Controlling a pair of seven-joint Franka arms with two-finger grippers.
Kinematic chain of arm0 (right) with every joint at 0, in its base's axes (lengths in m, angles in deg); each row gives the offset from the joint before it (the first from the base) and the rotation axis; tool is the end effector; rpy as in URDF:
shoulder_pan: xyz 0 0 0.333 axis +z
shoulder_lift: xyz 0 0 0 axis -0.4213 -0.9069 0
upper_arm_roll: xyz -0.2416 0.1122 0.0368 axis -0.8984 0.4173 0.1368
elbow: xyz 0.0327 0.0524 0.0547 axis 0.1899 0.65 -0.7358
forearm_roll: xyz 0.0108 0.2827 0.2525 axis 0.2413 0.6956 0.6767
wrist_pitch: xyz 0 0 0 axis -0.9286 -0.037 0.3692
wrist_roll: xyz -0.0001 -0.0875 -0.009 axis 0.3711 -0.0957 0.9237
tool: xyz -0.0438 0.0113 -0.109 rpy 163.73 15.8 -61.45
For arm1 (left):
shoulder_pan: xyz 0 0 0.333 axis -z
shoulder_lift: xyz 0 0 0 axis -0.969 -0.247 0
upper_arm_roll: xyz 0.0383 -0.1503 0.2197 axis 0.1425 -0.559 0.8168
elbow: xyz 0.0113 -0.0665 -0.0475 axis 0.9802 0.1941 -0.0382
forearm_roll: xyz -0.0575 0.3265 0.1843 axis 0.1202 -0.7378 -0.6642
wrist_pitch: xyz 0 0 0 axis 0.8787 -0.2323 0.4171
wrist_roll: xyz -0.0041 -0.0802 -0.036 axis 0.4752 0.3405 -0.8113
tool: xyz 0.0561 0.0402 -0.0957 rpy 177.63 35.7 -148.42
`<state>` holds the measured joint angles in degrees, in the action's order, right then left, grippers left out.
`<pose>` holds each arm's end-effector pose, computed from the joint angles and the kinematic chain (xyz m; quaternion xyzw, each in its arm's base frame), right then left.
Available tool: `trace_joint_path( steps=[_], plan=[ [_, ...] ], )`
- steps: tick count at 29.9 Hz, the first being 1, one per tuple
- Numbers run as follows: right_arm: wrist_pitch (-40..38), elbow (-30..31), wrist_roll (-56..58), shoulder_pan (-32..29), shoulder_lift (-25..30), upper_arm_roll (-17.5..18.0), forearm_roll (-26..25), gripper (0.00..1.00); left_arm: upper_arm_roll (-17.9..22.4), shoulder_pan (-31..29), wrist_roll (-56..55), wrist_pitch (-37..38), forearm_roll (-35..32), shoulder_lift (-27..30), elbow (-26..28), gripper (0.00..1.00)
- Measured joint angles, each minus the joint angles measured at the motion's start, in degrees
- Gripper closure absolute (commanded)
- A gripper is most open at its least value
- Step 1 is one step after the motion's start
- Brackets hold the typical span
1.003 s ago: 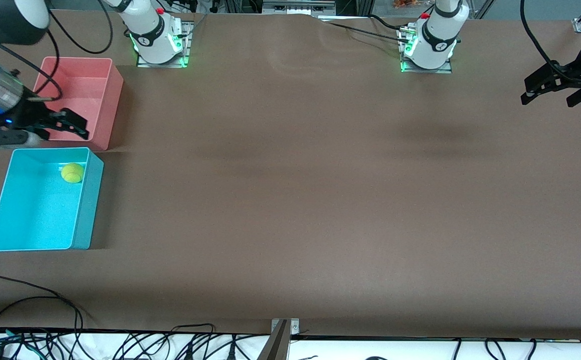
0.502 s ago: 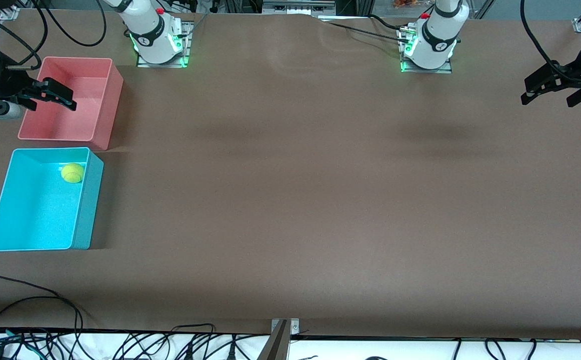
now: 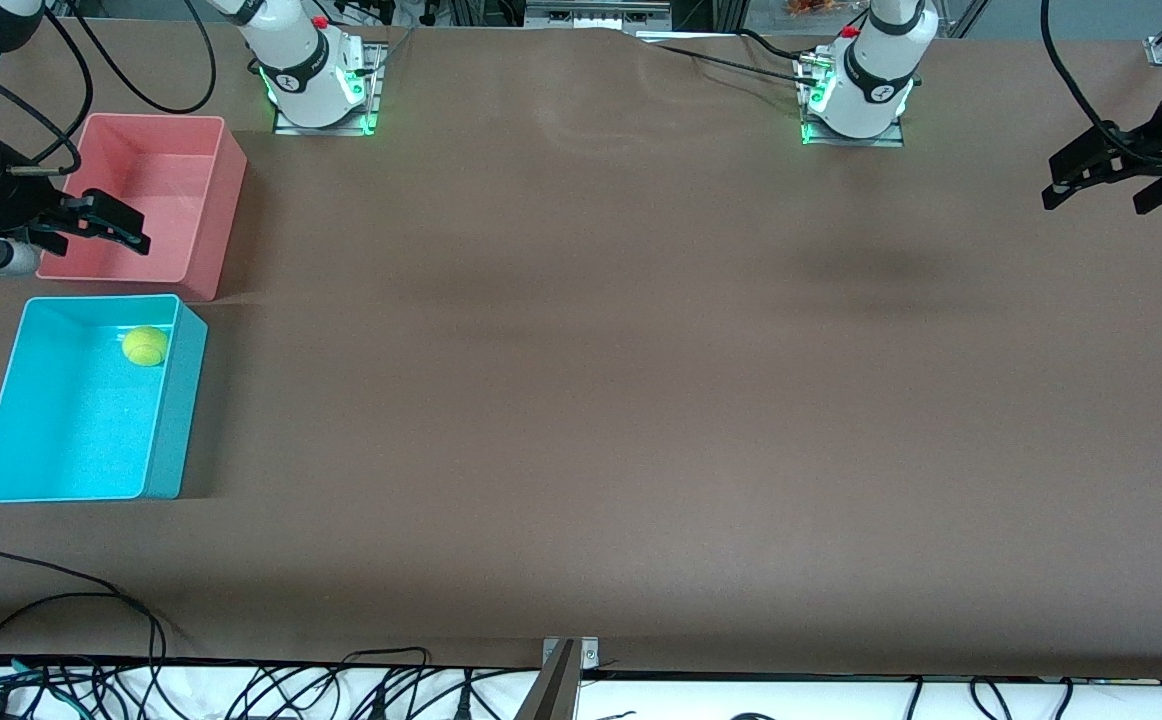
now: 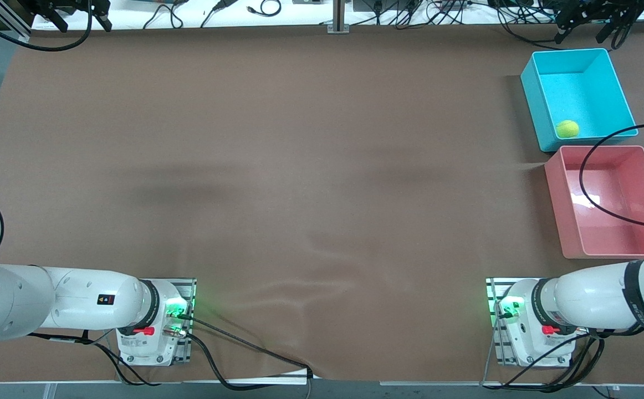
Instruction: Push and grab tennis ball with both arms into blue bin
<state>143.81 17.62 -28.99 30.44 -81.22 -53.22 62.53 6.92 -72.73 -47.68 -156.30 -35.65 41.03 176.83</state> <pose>0.5375 0.0037 0.5166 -0.9996 -0.0085 0.0257 0.0069 0.5070 0.0000 0.5878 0.9998 -0.0092 -0.0090 0.0133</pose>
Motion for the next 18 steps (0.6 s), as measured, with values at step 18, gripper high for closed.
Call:
trace_joint_path(
  steps=[18],
  plan=[
    [-0.8,-0.1,-0.1,-0.1,-0.2,0.0,0.0,0.0,0.0,0.0,0.0,0.0,0.0,0.0,0.0,0.0]
  ],
)
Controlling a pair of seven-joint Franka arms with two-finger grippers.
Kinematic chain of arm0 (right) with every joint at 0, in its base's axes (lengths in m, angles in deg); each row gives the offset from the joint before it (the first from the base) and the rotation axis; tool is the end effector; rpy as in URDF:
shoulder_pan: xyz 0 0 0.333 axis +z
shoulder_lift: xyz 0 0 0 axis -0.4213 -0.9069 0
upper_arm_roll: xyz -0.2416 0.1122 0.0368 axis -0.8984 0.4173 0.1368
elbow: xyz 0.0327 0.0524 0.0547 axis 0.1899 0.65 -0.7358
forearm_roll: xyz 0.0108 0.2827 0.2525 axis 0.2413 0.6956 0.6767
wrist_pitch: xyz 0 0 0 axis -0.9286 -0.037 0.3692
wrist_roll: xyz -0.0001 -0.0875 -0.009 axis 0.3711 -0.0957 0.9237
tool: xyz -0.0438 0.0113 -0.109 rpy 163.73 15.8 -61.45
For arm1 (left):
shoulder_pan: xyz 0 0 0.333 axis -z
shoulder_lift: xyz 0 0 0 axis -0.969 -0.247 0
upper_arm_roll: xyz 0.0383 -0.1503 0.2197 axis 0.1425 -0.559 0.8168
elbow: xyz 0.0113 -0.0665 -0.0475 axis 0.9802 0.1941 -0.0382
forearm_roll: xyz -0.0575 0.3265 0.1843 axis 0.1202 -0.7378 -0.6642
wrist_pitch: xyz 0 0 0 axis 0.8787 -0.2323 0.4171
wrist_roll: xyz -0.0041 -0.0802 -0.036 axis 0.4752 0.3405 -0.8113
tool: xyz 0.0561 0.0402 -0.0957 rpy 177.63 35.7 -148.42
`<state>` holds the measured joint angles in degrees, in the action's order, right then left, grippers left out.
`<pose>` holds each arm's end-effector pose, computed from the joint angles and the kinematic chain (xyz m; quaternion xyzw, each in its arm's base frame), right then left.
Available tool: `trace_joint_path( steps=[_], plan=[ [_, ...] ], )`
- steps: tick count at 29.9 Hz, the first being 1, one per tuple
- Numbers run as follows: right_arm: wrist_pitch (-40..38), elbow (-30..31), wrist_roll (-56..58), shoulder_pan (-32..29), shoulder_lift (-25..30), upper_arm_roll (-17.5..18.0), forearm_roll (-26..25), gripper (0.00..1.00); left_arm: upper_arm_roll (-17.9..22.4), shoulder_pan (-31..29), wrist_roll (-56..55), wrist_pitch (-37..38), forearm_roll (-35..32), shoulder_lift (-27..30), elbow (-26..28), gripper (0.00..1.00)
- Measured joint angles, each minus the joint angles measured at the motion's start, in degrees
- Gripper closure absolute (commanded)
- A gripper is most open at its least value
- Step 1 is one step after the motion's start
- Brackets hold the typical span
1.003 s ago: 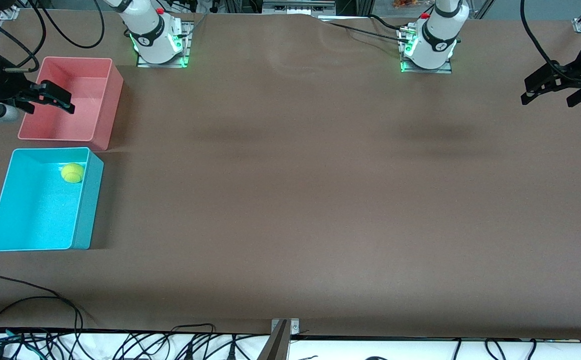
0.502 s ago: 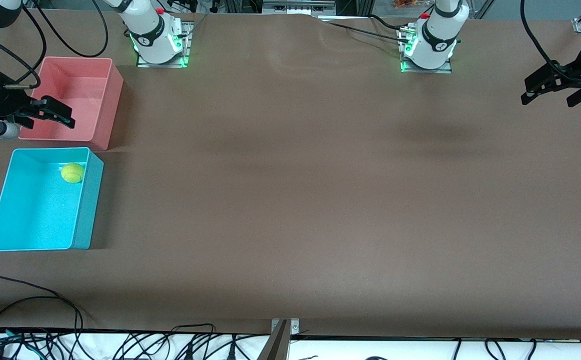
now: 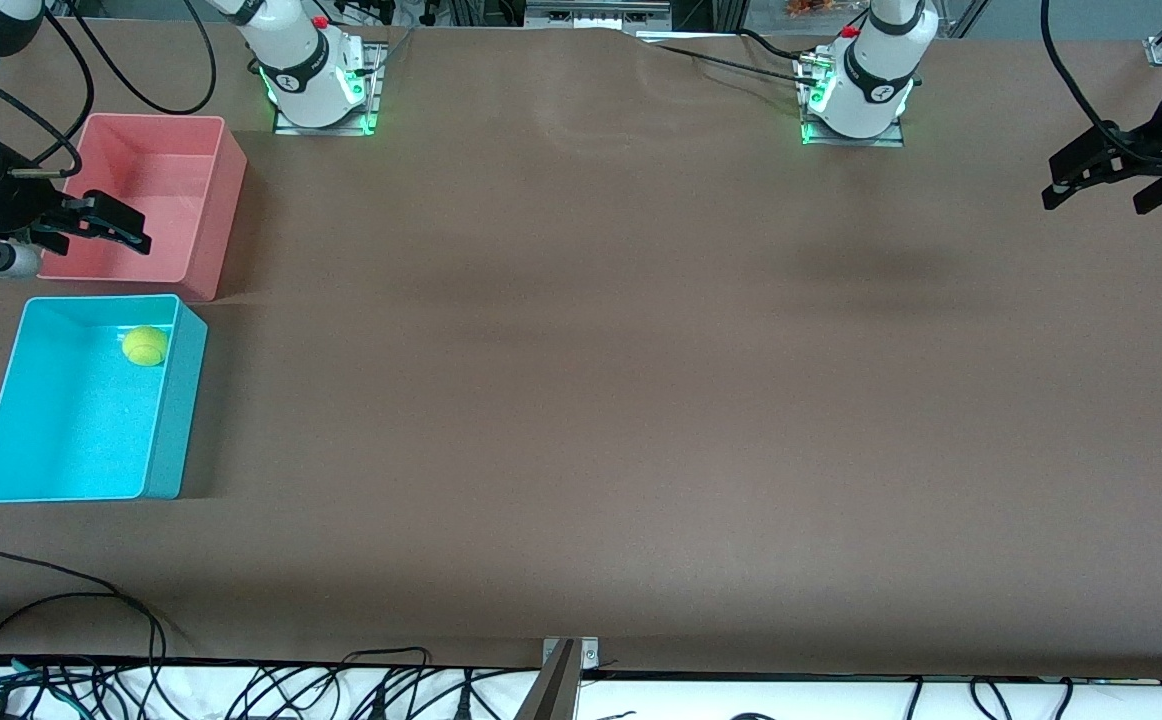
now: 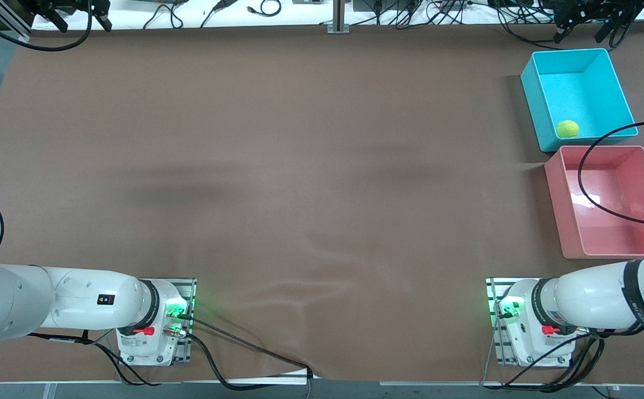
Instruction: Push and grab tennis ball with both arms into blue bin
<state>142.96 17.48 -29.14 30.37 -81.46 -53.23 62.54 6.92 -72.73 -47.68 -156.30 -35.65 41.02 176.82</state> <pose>0.5366 0.0030 0.5143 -0.9994 -0.0065 0.0339 0.0069 0.5070 0.0000 0.5878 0.9998 -0.0092 -0.0090 0.0133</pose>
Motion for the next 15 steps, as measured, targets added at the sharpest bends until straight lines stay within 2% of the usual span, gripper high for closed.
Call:
trace_joint_path(
  steps=[15],
  plan=[
    [-0.1,0.1,-0.1,-0.1,-0.4,-0.2,0.0,0.0,0.0,0.0,0.0,0.0,0.0,0.0,0.0,0.0]
  ],
)
